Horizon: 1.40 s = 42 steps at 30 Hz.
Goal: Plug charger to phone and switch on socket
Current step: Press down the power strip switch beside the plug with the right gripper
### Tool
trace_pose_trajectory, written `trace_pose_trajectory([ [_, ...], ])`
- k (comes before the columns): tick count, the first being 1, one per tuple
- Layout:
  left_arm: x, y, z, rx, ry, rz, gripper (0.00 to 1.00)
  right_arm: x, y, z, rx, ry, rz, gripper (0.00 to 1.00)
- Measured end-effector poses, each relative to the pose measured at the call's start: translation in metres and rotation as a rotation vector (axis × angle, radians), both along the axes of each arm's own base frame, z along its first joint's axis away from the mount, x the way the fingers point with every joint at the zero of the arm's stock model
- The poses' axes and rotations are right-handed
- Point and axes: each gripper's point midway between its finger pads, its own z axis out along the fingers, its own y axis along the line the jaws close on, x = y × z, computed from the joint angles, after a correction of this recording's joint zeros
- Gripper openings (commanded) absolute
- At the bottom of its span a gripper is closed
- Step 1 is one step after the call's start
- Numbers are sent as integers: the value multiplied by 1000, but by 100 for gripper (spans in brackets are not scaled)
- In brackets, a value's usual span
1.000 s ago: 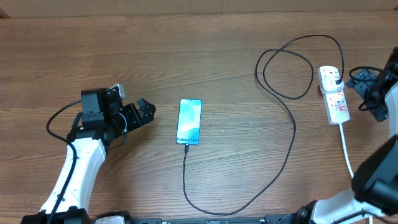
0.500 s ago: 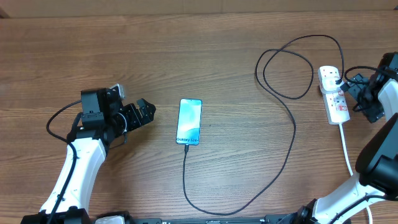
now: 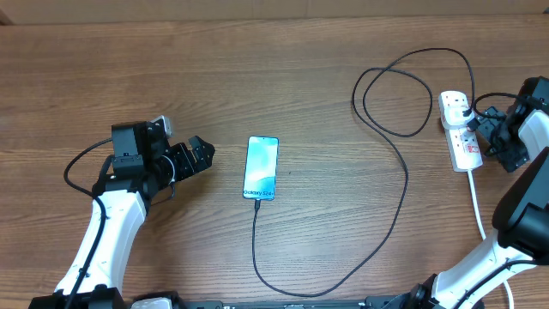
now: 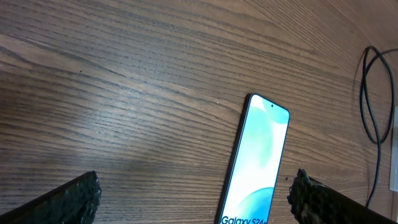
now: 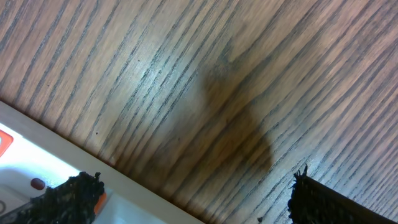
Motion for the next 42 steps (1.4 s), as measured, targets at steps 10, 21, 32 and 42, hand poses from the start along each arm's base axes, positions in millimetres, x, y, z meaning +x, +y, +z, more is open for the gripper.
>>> trace_pose_trajectory([
  [10, 0, 0, 0, 0, 0, 0, 100, -1, 7, 0, 48, -6, -3, 100],
  [21, 0, 0, 0, 0, 0, 0, 100, -2, 11, -1, 85, -10, -10, 100],
  [32, 0, 0, 0, 0, 0, 0, 100, -5, 21, 0, 127, 3, 24, 100],
  [42, 0, 0, 0, 0, 0, 0, 100, -8, 30, -2, 158, 18, 58, 100],
])
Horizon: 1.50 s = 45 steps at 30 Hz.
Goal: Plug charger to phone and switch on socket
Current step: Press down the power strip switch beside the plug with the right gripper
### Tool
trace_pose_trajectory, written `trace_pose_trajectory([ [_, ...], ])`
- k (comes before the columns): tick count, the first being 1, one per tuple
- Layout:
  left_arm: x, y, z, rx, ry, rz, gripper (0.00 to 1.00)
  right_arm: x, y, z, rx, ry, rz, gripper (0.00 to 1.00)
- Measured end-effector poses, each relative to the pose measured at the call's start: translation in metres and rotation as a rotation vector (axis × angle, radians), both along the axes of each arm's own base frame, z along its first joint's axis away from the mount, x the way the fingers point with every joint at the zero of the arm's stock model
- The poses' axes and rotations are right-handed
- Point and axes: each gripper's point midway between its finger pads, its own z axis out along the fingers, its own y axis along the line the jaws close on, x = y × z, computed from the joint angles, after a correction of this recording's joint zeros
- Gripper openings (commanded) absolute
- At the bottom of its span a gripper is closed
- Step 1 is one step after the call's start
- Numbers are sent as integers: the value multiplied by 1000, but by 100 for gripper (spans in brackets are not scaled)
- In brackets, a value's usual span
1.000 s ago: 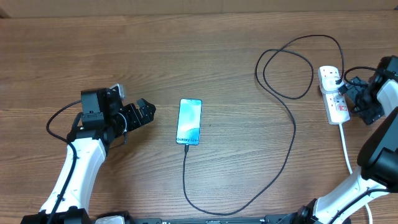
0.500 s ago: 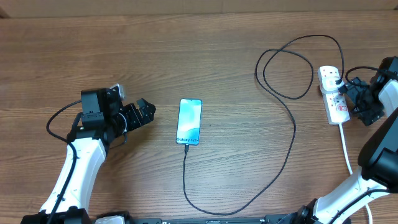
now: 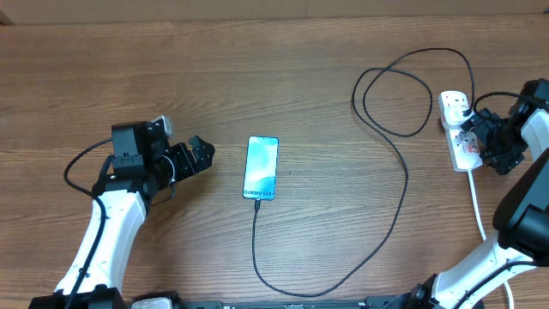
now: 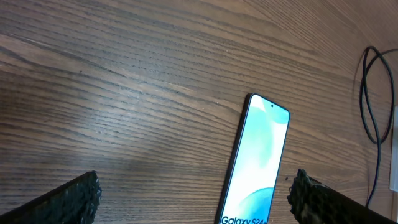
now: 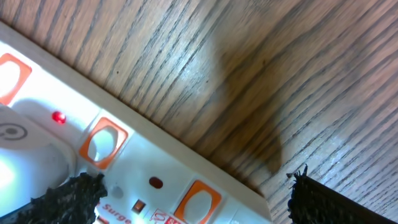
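The phone [image 3: 262, 166] lies screen-up and lit in the middle of the table, also in the left wrist view [image 4: 258, 155]. A black cable [image 3: 255, 232] enters its near end and loops right and back to the white power strip [image 3: 464, 153]. My left gripper [image 3: 204, 156] stands open just left of the phone, holding nothing [image 4: 196, 193]. Over the strip's middle, my right gripper [image 3: 477, 130] is open. In the right wrist view the strip [image 5: 143, 174] shows orange switches [image 5: 101, 144] and one lit red lamp [image 5: 59, 117]; the gripper [image 5: 196, 186] straddles the strip.
The strip's white lead [image 3: 477, 206] runs toward the near edge at the right. The black cable makes a double loop [image 3: 395, 94] at the back right. A black plug [image 3: 461, 109] sits in the strip's far end.
My right gripper has shifted left onto the power strip; its wrist view now shows the switches and a lit red lamp instead of only the strip's edge. Left arm and phone are unmoved.
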Motion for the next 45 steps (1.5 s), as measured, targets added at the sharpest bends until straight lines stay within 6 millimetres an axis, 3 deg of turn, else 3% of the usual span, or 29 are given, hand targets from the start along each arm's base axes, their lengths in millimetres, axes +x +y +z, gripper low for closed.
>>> trace_pose_trajectory([
  [12, 0, 0, 0, 0, 0, 0, 100, -21, 12, 5, 41, 89, 113, 96],
  [21, 0, 0, 0, 0, 0, 0, 99, -9, 13, 49, -22, -31, 237, 100],
  [45, 0, 0, 0, 0, 0, 0, 100, -7, 16, 50, -9, -45, 267, 100],
])
